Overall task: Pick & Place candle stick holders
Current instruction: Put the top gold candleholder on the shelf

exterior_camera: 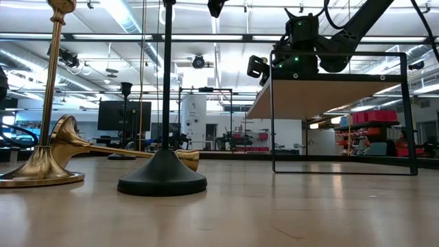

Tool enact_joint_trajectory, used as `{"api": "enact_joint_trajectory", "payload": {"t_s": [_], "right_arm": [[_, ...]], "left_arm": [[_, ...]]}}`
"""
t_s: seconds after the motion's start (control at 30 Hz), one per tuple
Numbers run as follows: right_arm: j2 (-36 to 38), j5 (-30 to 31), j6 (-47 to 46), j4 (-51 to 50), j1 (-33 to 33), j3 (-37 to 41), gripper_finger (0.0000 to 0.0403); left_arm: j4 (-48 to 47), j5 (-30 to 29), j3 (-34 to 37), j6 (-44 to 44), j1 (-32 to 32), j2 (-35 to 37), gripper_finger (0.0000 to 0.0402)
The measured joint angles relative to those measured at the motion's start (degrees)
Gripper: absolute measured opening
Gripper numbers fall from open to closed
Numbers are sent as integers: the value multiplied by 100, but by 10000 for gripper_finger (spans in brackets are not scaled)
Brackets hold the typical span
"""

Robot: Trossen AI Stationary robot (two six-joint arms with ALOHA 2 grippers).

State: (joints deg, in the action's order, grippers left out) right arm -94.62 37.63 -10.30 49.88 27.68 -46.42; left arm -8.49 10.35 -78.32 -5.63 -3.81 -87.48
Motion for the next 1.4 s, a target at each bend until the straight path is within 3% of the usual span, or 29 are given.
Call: {"api": "enact_joint_trajectory", "payload": {"t_s": [0.13,0.27,0.53,1.4], "right_arm": [[-303,118,37,-387,-46,-450,4],[-622,836,466,-1047,-147,-972,4],[-744,1204,444,-954,-160,-1144,4],[-1132,517,189,-531,230,-1145,10]], "left_arm": [[-4,0,0,-3,19,0,64],[-155,0,0,0,21,0,64],[-351,0,0,-22,19,0,64],[-387,0,0,-111,48,0,64]]}}
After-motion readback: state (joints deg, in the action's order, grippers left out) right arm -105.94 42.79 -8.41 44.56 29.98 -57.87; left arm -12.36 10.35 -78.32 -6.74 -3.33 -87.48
